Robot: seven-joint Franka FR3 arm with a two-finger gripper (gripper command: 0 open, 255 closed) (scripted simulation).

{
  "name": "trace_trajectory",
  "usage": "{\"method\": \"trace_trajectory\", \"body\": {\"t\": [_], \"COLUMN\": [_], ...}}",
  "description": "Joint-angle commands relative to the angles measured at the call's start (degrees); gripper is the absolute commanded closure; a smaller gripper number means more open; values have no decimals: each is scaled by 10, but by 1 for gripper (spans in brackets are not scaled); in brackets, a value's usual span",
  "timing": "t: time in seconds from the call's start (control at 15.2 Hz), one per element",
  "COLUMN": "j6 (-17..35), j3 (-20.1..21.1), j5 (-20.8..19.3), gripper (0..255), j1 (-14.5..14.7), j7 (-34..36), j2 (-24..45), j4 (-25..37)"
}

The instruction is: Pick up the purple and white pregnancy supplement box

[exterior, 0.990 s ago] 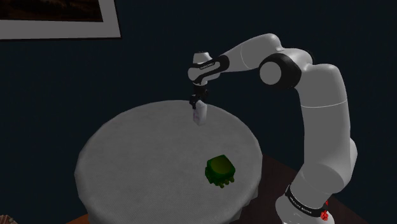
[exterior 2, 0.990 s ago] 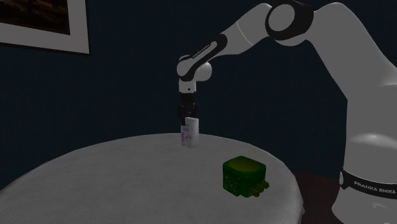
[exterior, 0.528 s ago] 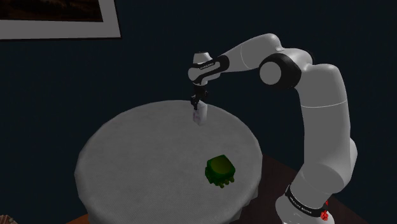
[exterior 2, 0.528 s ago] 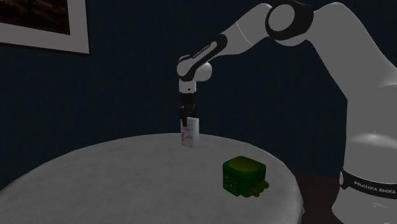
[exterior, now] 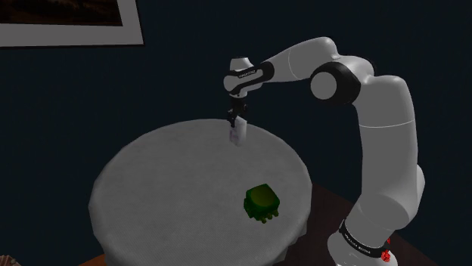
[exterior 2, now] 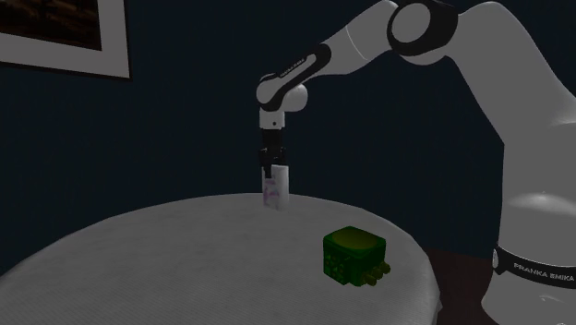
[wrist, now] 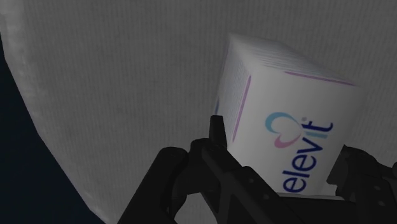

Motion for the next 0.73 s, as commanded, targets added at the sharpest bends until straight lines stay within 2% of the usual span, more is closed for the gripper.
{"method": "trace_trajectory", "body": {"t": [0.0,0.66], "j6": [-12,-75], "j3": [0,-1], "j5": [-1,-2], "gripper": [255,255], "j1": [0,0], "j7": [0,1], "j2": [-5,-22], "j4": [7,53]}}
